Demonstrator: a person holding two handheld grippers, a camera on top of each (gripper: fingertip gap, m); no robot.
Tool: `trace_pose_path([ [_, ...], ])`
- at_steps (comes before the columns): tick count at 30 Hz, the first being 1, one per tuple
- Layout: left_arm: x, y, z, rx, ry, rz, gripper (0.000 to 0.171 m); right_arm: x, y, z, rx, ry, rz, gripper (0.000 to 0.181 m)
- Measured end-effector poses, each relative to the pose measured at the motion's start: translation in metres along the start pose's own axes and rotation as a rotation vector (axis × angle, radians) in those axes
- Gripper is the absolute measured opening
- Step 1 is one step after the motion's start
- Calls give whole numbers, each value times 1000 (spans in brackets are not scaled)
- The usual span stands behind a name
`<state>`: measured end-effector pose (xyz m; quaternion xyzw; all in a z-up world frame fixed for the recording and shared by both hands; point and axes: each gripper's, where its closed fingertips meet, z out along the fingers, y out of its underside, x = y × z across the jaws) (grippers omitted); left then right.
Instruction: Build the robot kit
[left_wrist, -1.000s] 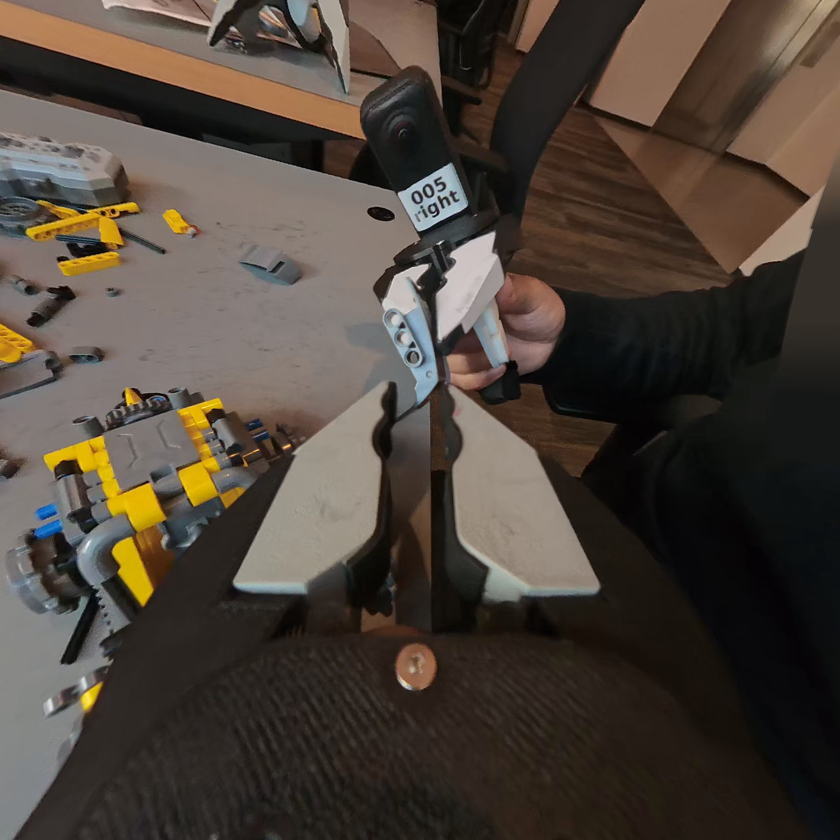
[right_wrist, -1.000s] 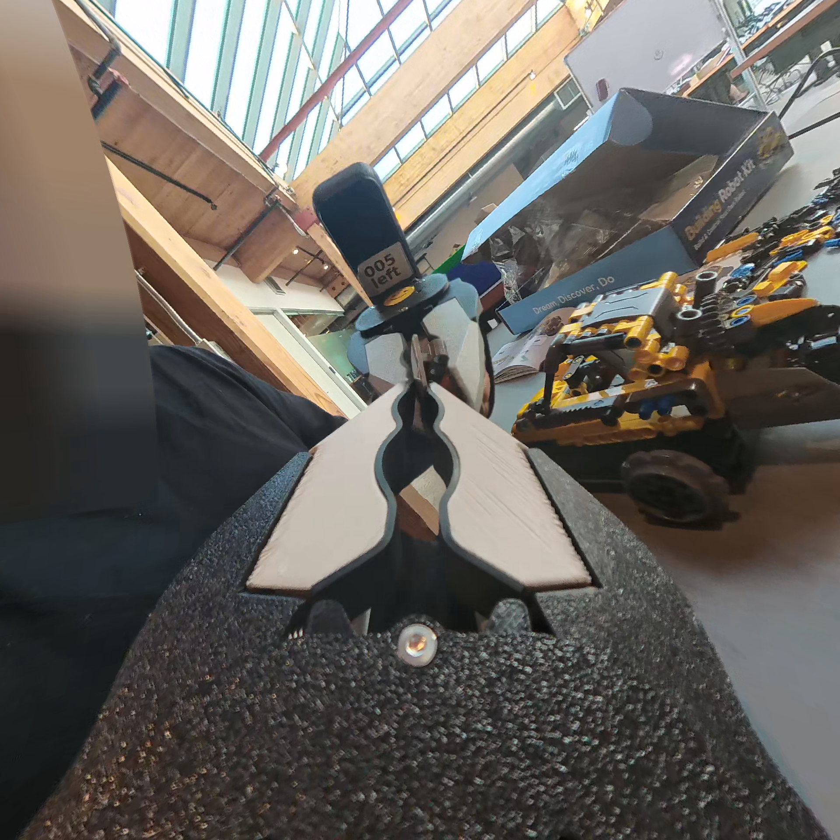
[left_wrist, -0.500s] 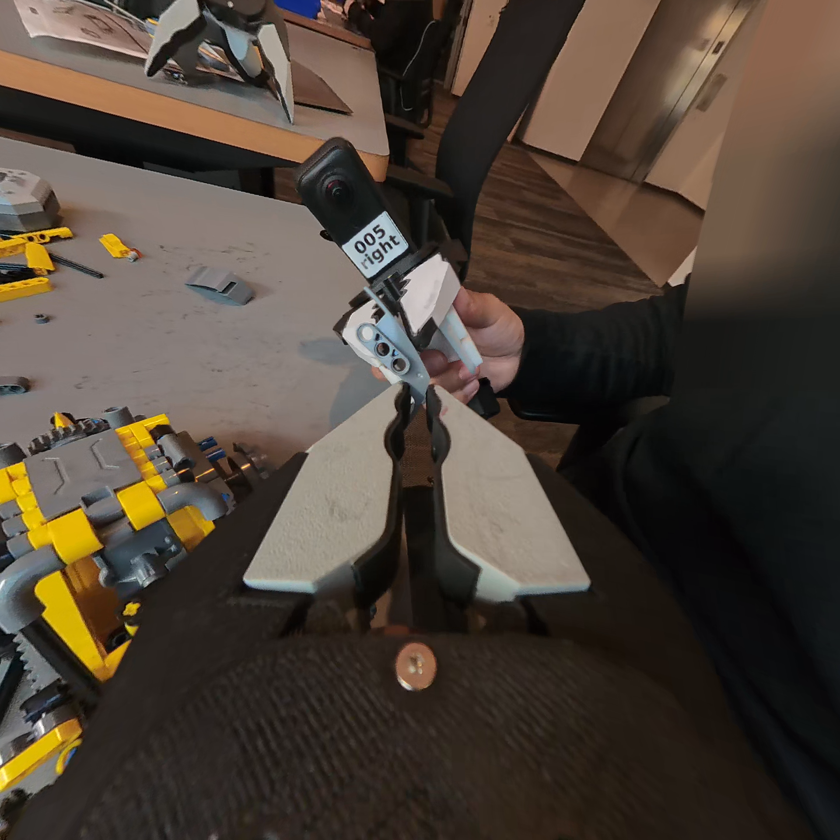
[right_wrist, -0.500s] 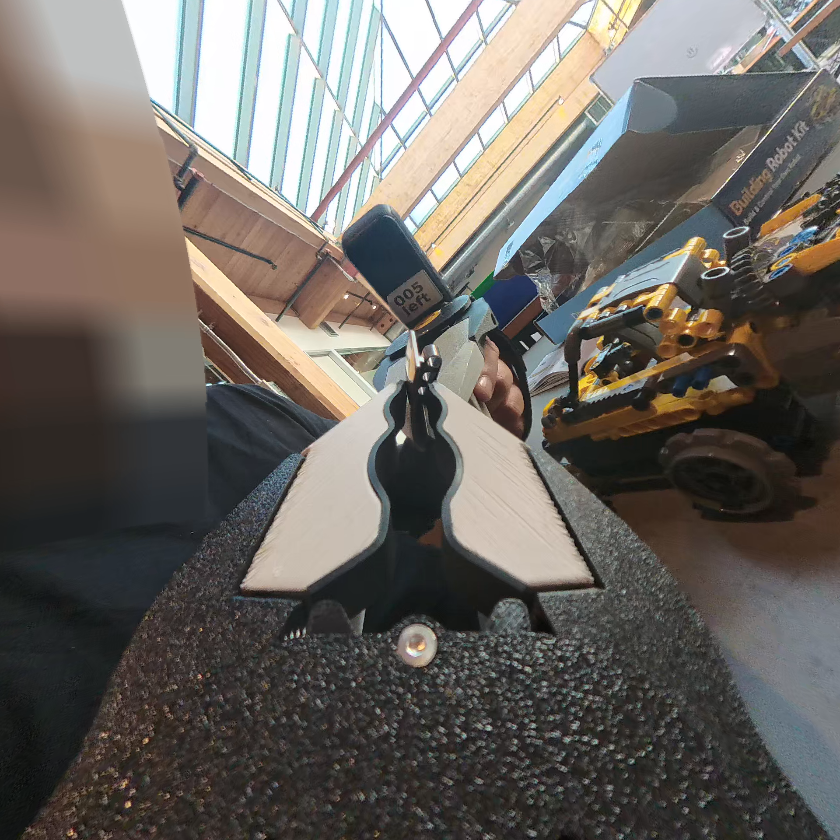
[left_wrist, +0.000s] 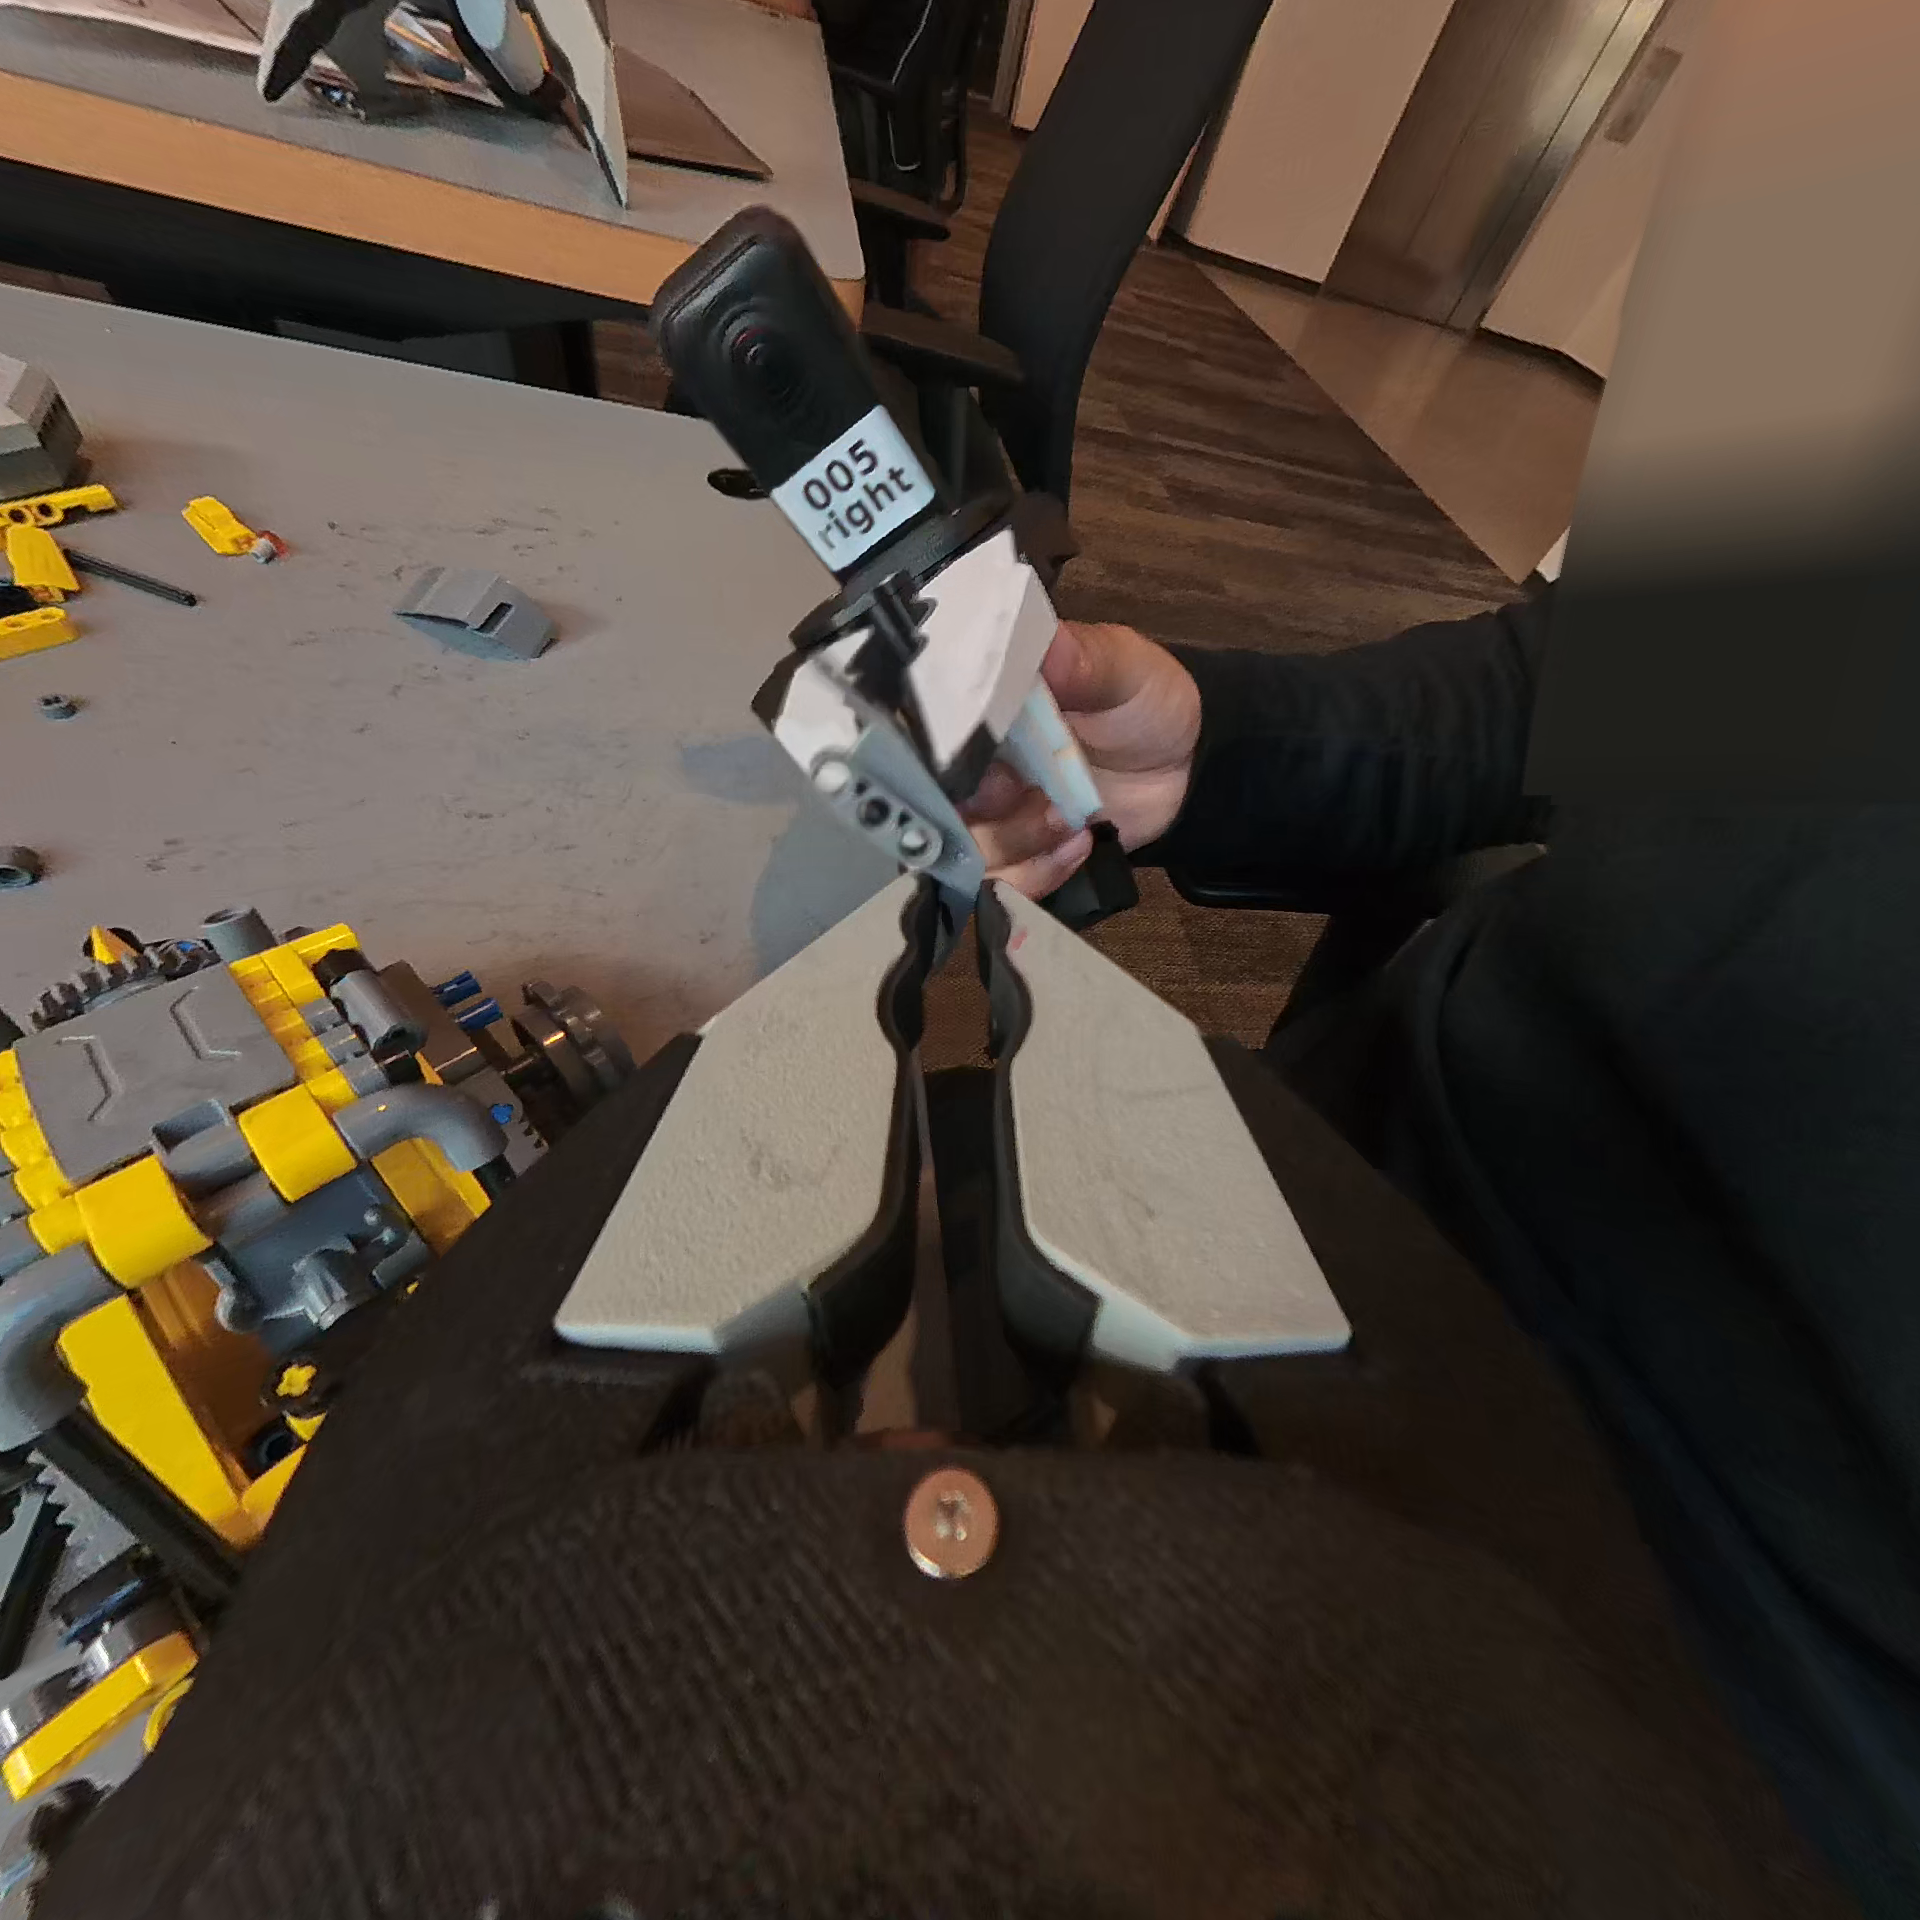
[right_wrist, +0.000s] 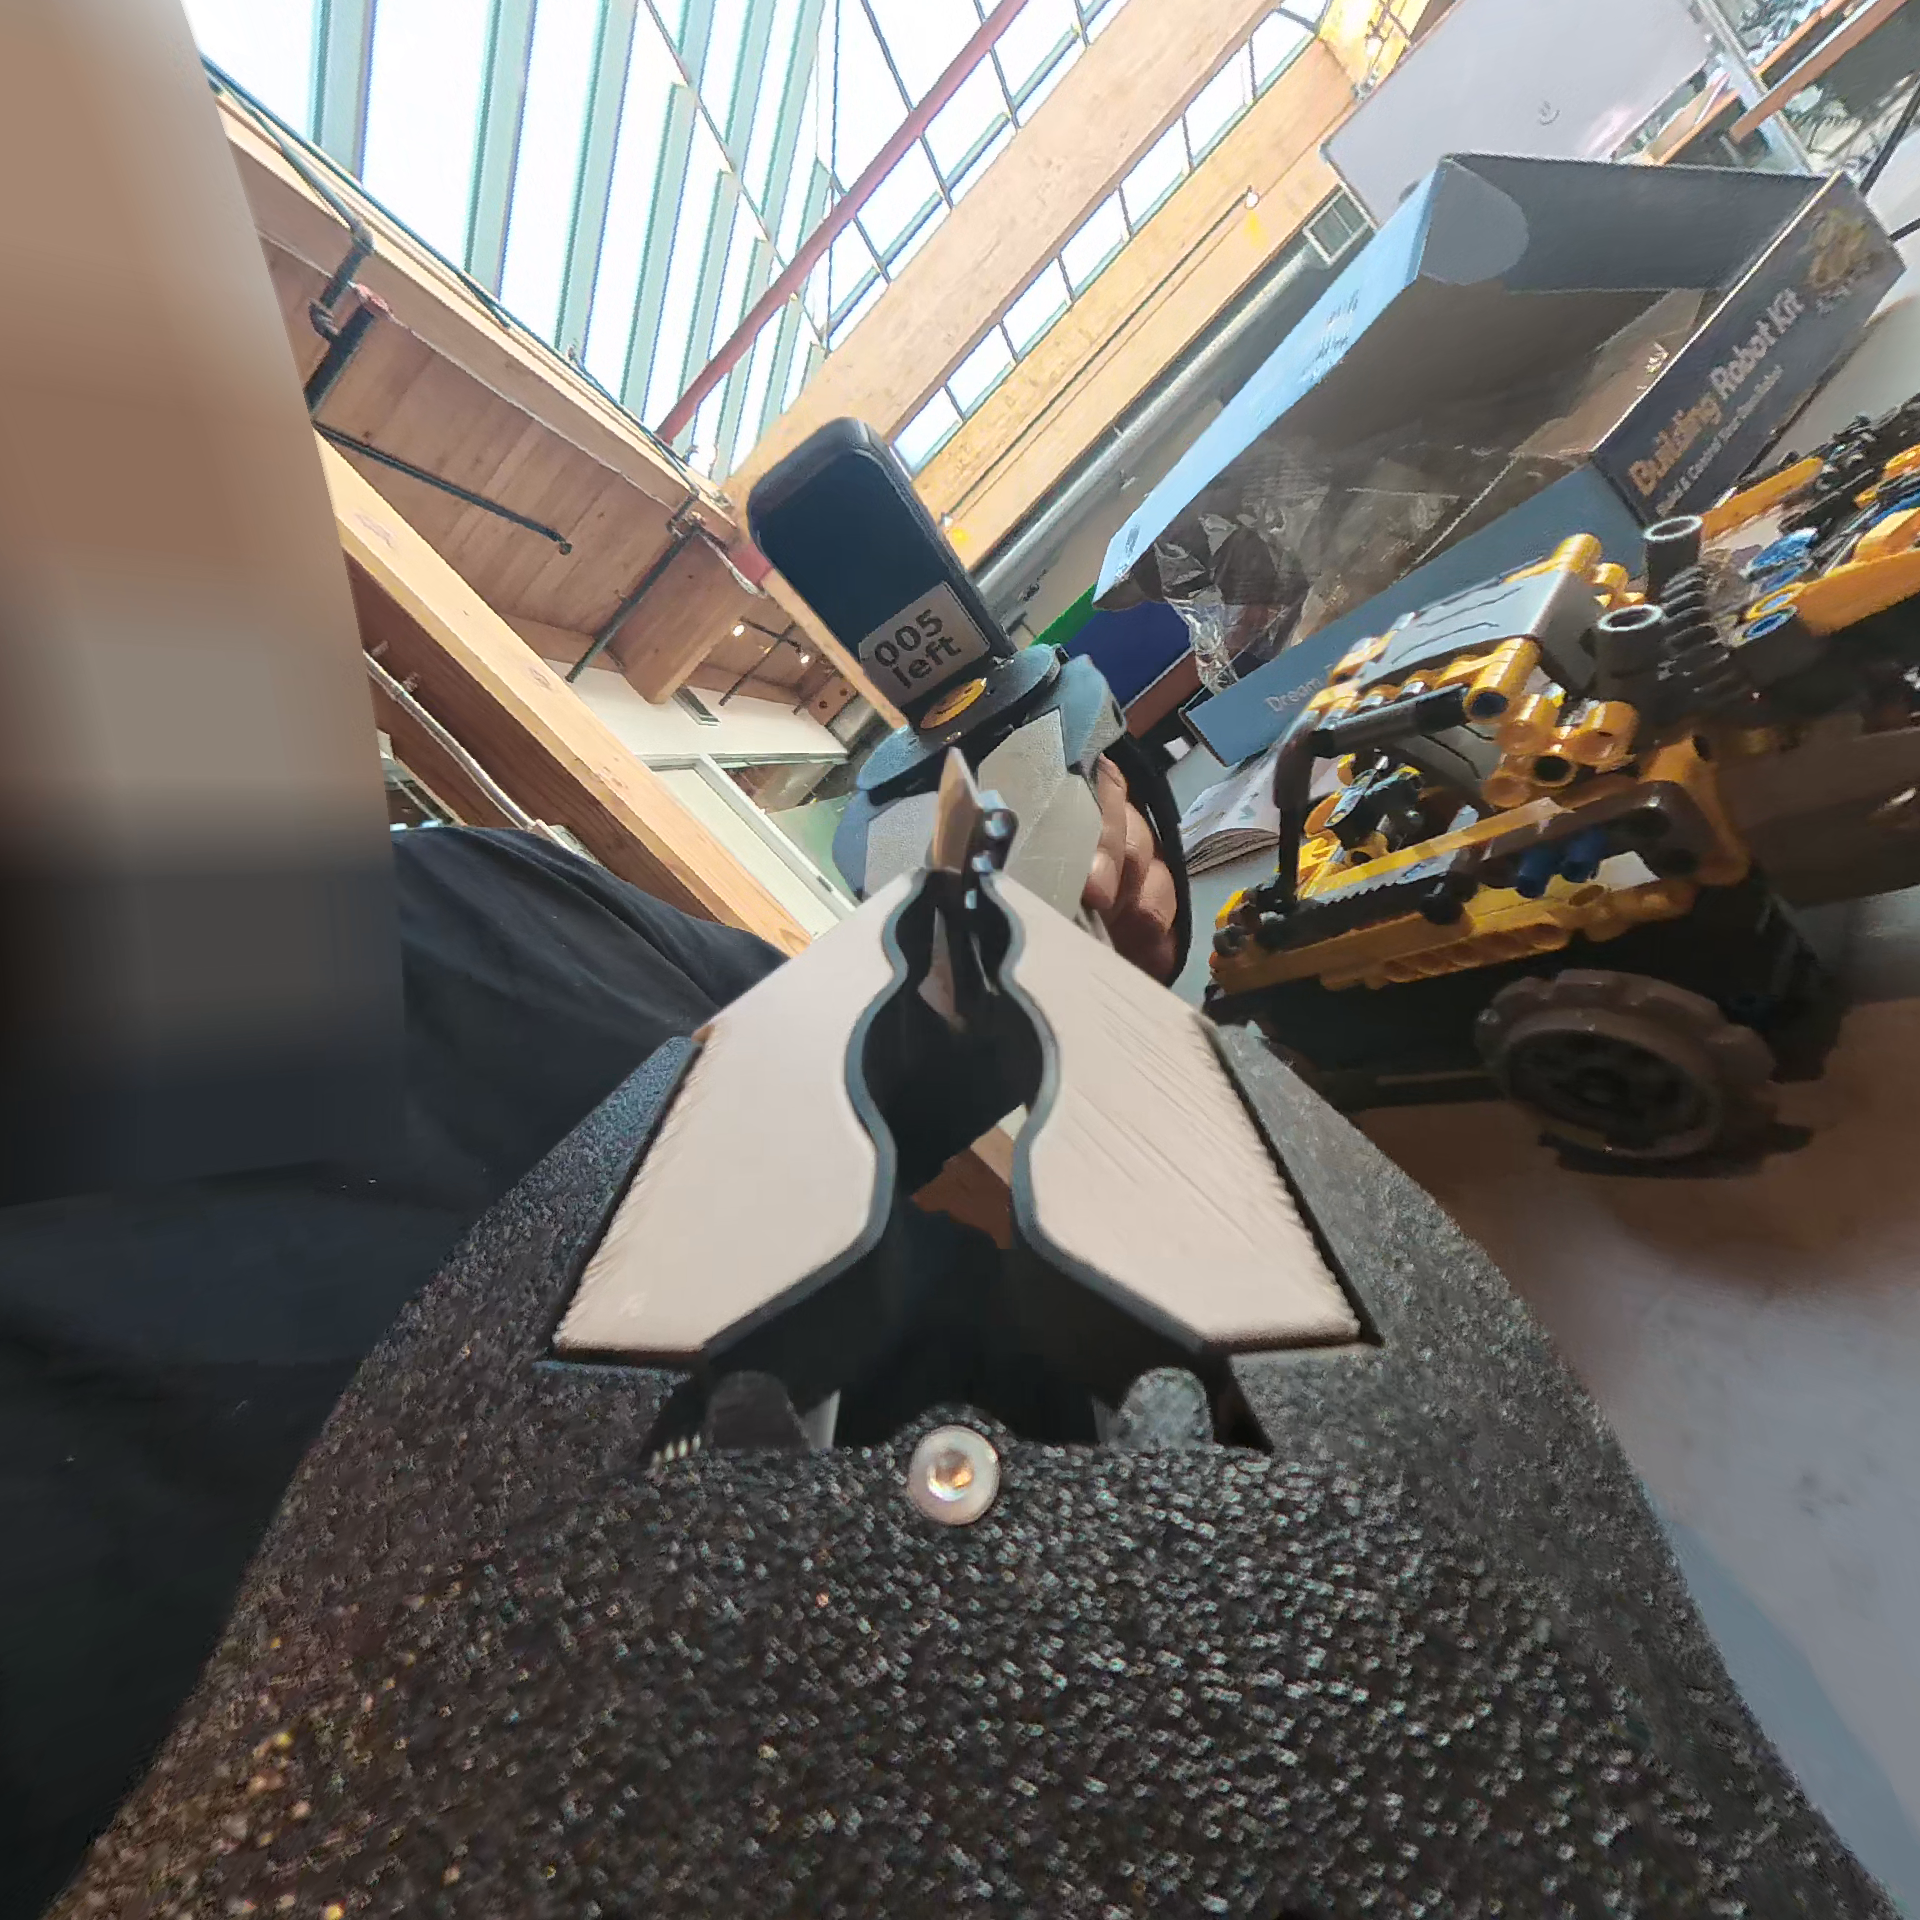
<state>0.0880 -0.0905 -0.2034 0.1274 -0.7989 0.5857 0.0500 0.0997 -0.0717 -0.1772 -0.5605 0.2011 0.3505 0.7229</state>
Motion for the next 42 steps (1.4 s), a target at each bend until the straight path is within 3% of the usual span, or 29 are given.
trace_pose_path([
  [11,-6,4,-2,2,9,-75,7,6,-1,-3,15,69,-35,4],
  [13,-19,9,-16,-51,-75,-34,26,5,-7,-7,48,74,-32,4],
  [16,-43,-2,-57,-15,-235,-10,29,13,-10,-15,59,140,-40,4],
  [19,-32,-6,-88,90,-216,-117,34,23,-8,-22,38,222,-55,4],
  [21,-21,11,-98,94,-234,-122,36,27,-7,-24,26,251,-59,4],
  [24,-18,46,-108,43,-381,-29,43,38,-7,-26,6,305,-58,4],
  [28,-27,64,-120,58,-528,31,42,51,-11,-25,-30,365,-60,4],
  [36,-44,60,-142,74,-620,128,39,72,-11,-31,-77,446,-82,4],
  [42,-33,42,-152,184,-660,356,26,76,-12,-31,-77,417,-18,4],
])
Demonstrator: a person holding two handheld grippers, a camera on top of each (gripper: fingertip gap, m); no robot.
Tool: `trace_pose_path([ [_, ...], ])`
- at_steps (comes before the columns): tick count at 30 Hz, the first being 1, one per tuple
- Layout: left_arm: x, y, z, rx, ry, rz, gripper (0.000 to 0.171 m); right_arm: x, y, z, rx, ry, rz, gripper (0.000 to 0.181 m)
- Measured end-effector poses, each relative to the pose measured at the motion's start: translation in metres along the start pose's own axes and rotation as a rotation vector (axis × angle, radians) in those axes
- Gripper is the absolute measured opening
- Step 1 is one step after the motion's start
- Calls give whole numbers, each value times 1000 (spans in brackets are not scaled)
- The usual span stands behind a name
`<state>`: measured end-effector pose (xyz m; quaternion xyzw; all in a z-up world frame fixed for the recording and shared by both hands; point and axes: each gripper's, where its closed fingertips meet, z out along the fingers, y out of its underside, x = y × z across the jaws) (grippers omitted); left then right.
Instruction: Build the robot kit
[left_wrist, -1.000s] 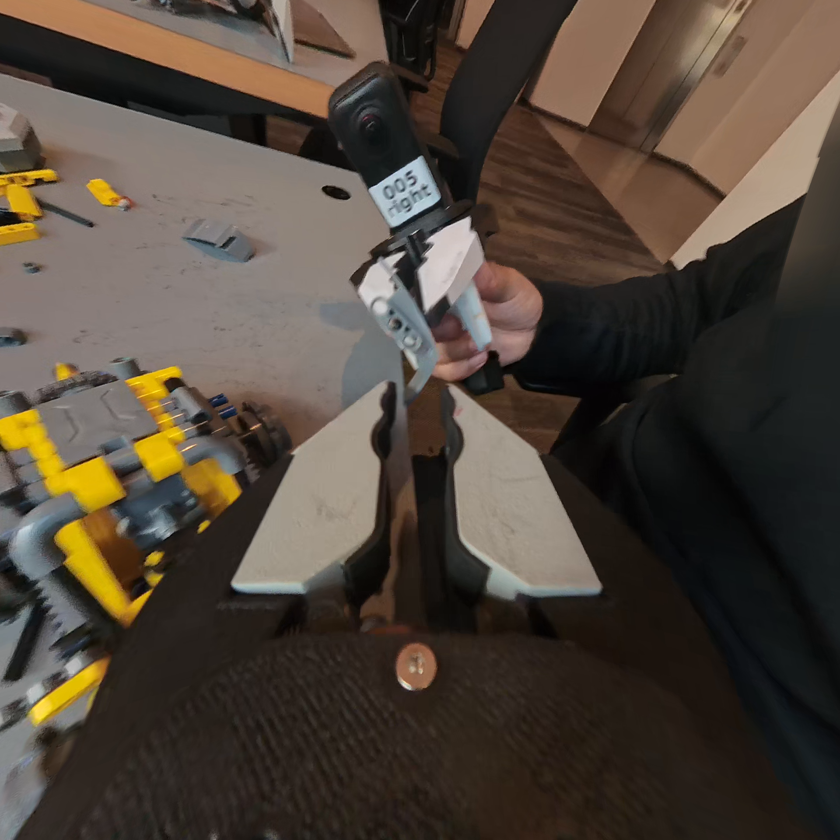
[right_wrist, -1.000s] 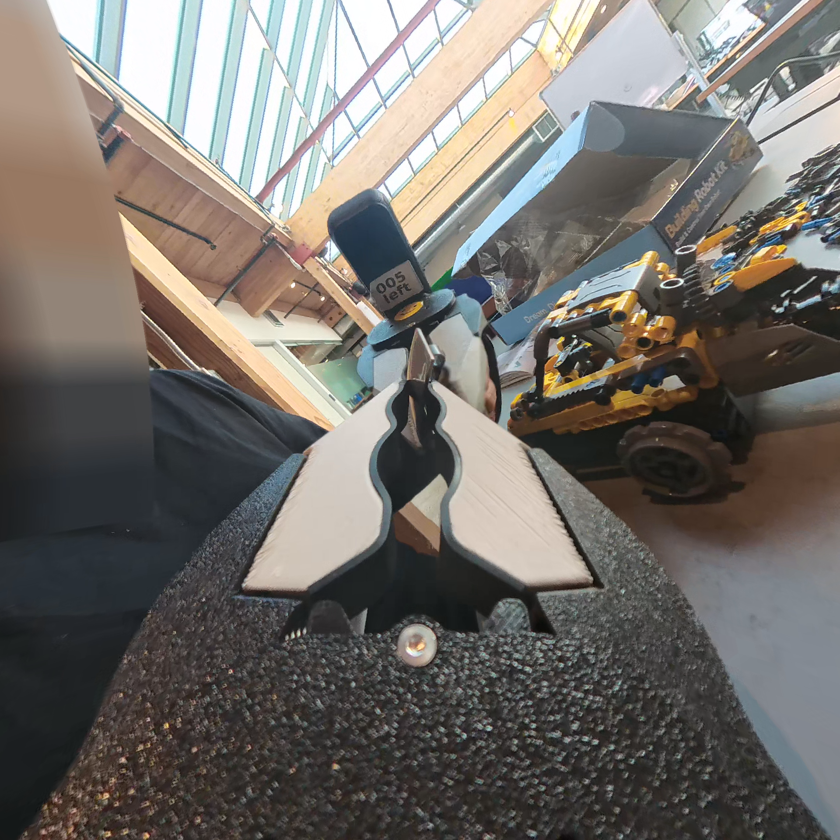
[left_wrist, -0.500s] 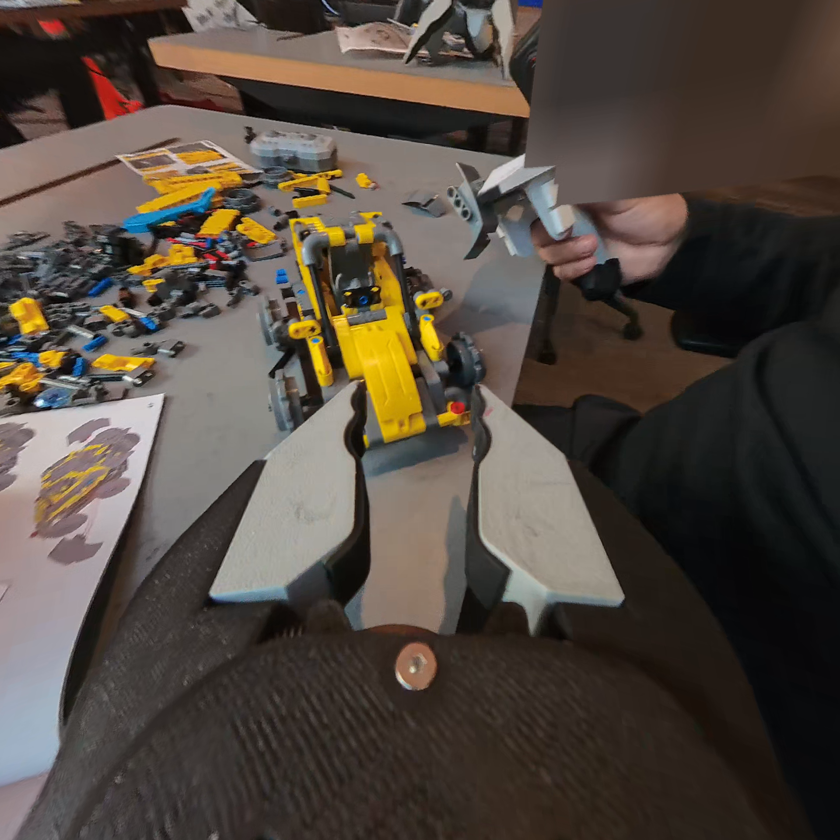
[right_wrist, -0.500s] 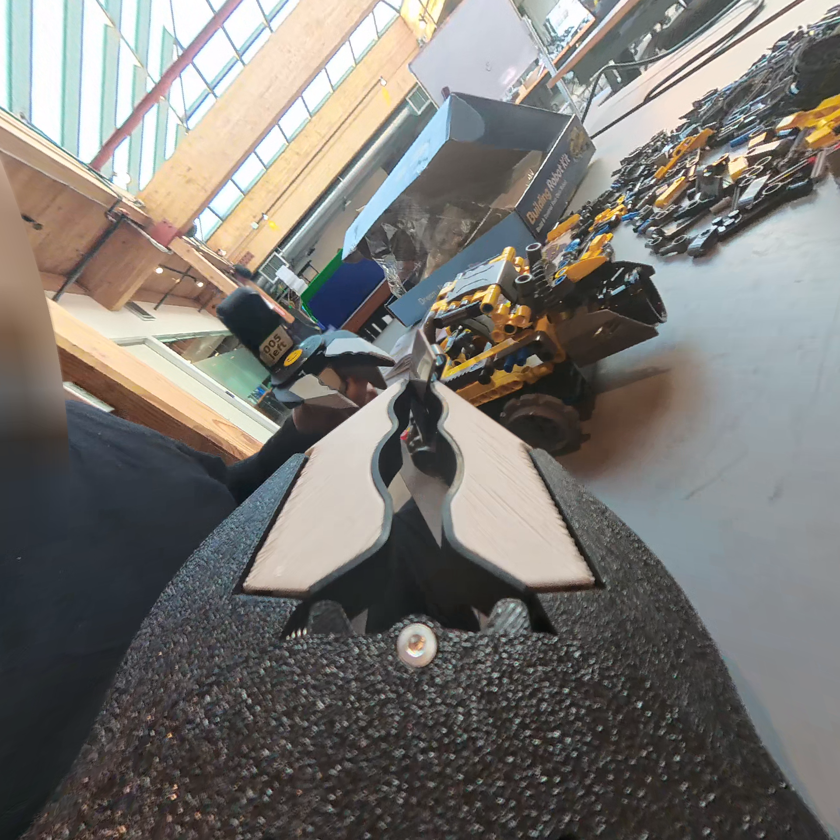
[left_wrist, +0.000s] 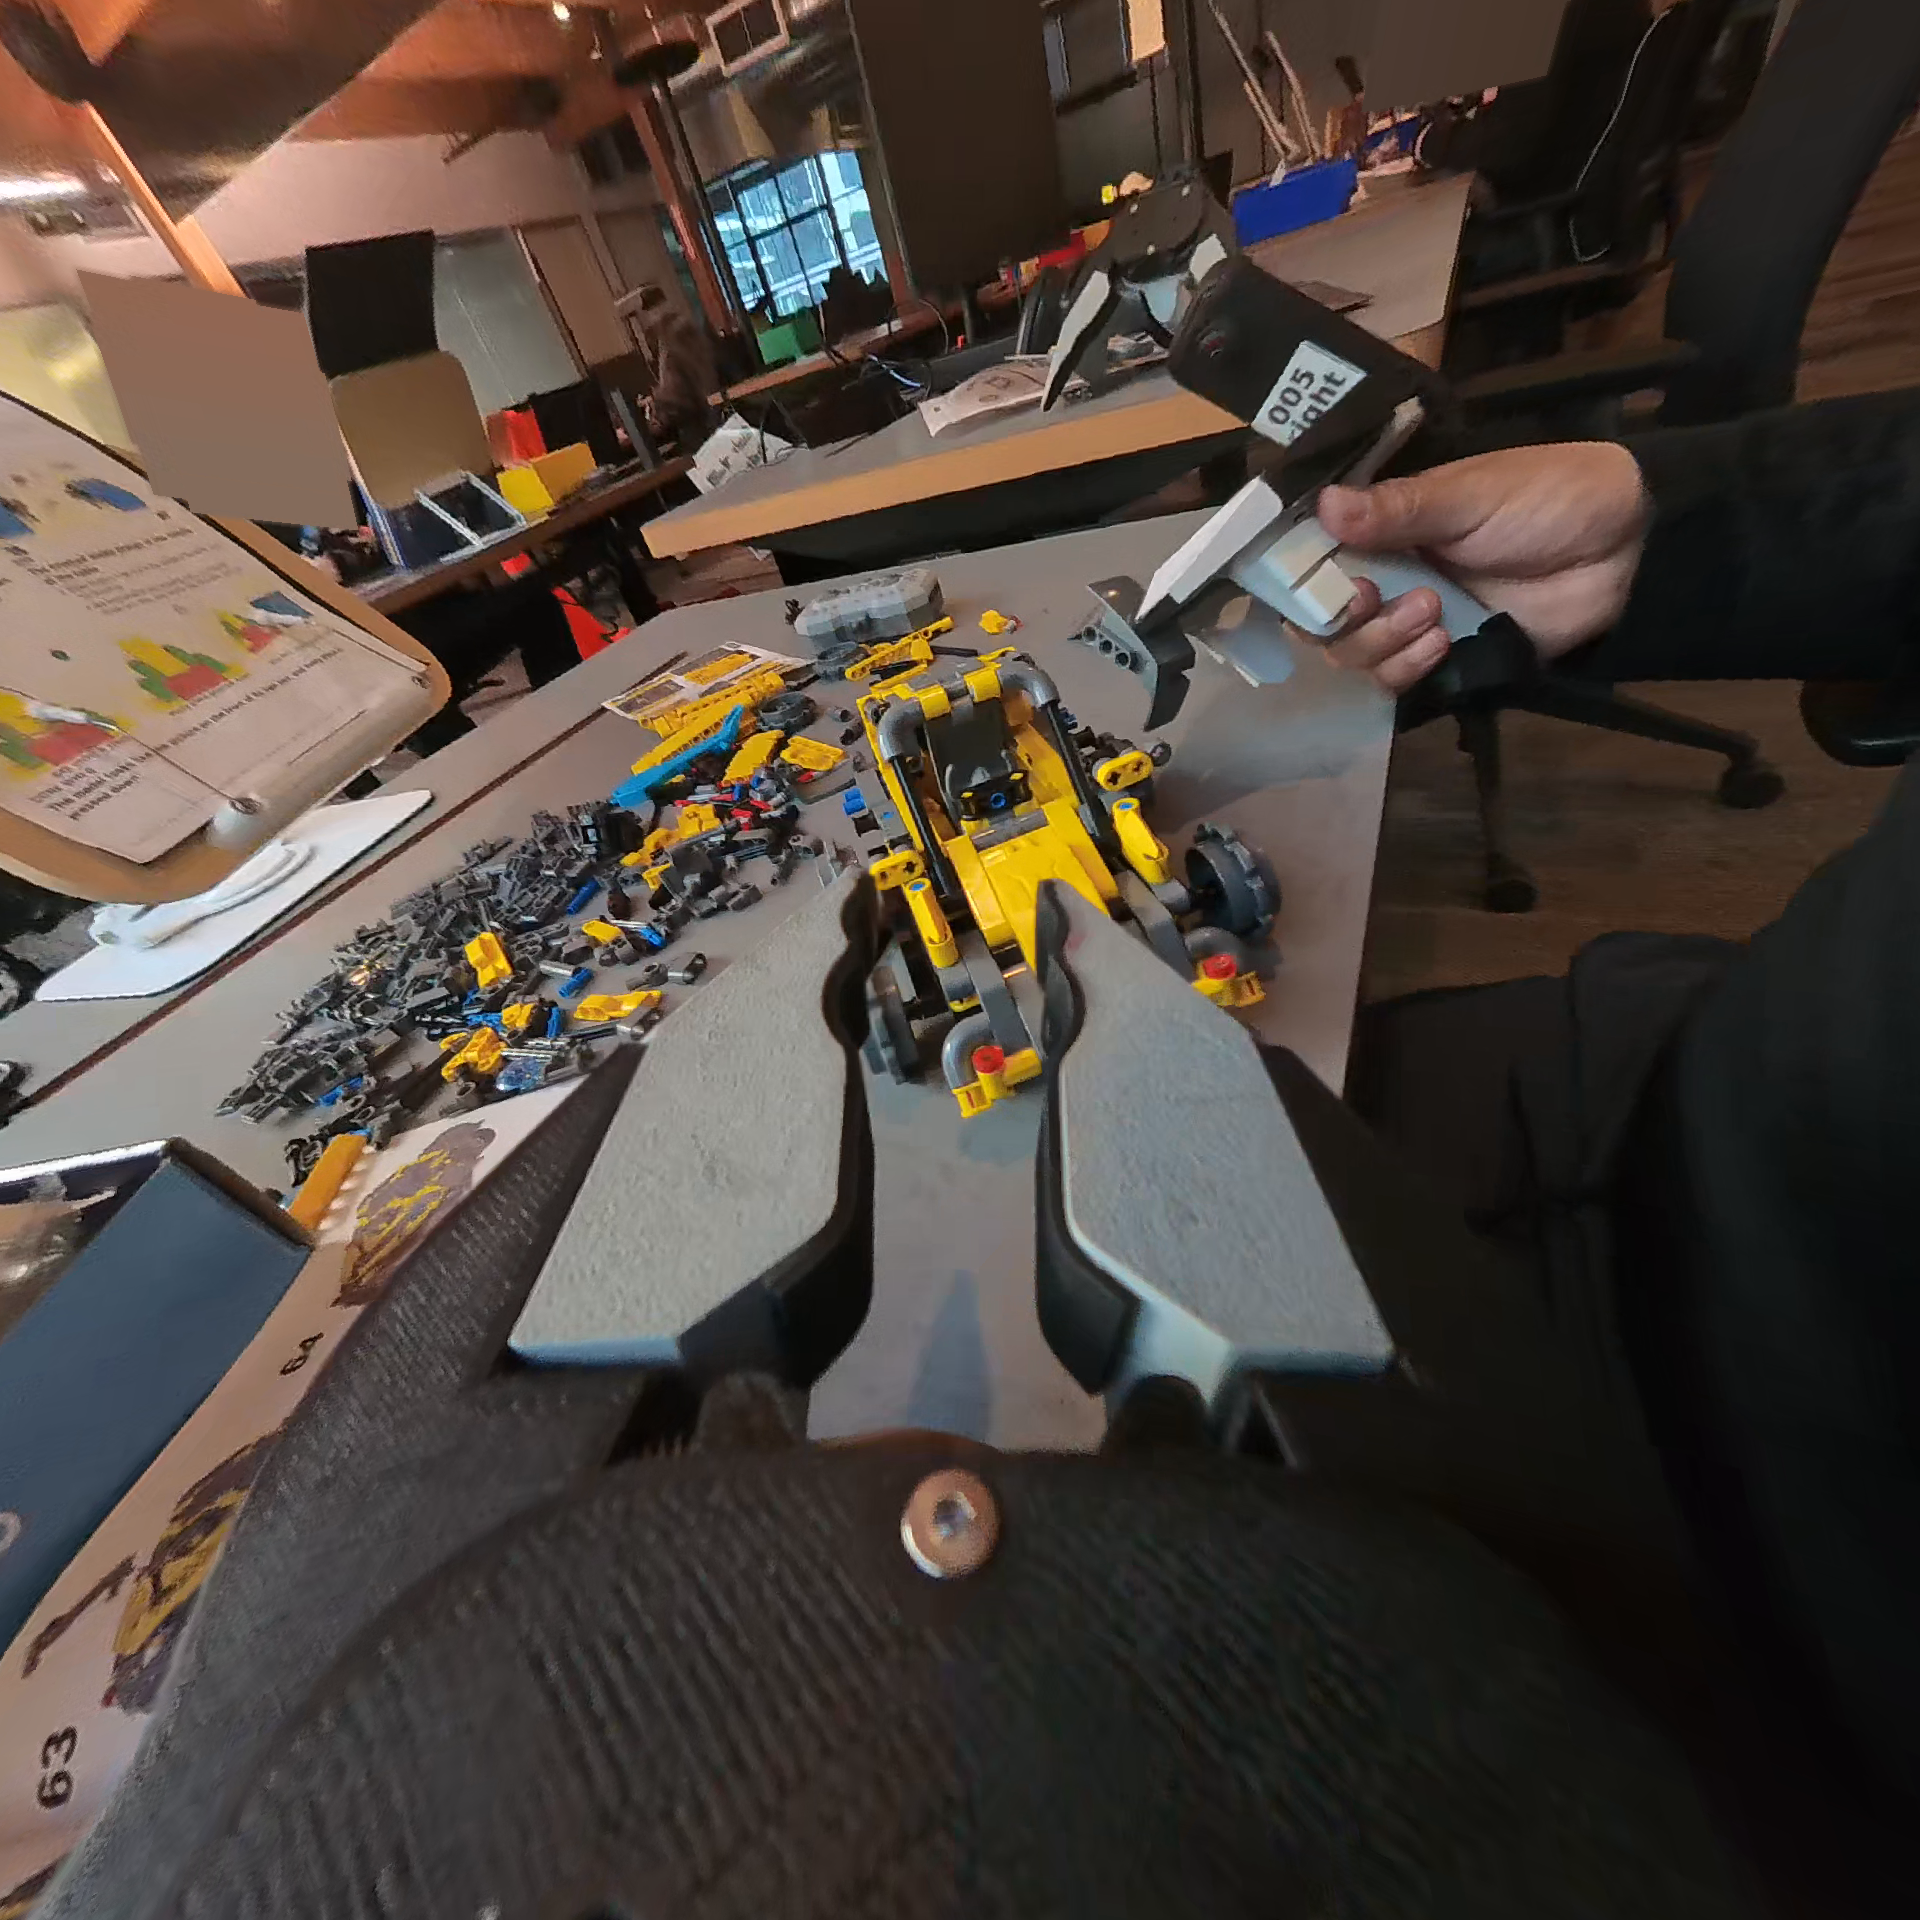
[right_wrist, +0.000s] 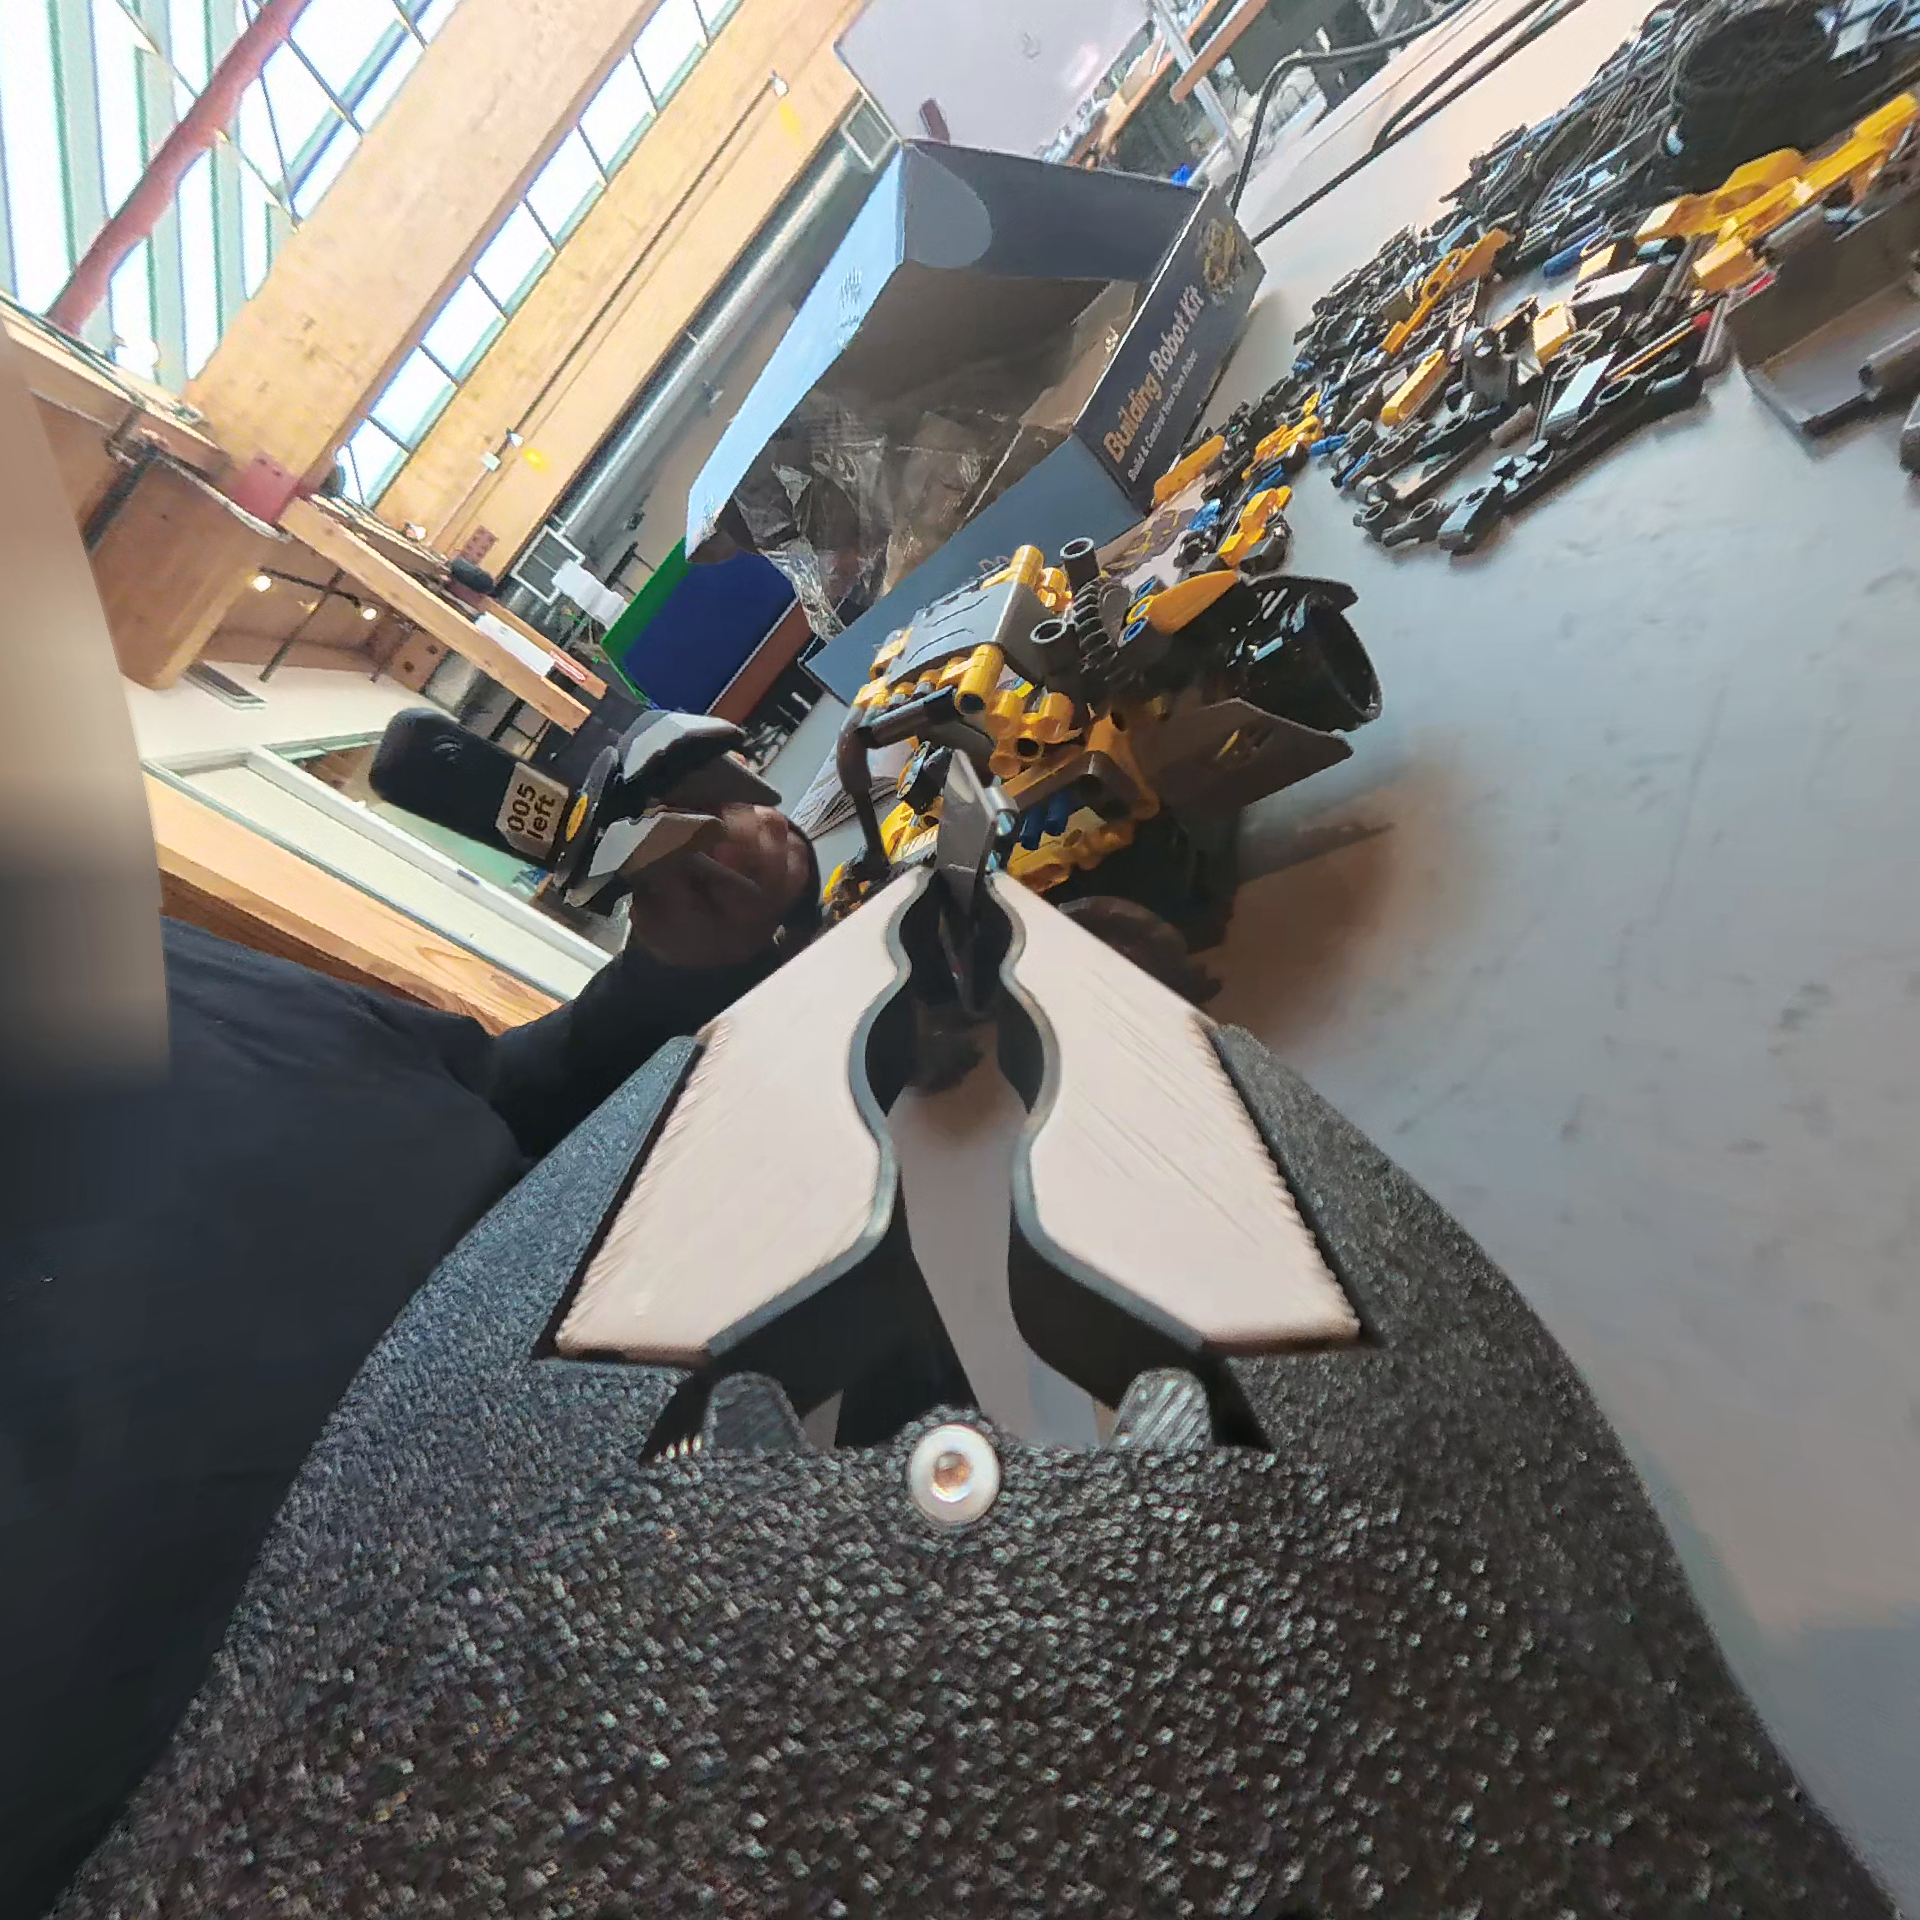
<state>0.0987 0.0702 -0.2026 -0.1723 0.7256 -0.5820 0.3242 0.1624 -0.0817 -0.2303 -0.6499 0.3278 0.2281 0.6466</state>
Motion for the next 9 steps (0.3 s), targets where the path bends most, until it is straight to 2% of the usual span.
trace_pose_path([
  [9,-5,15,12,-85,62,-66,40,4,9,8,-68,17,12,5],
])
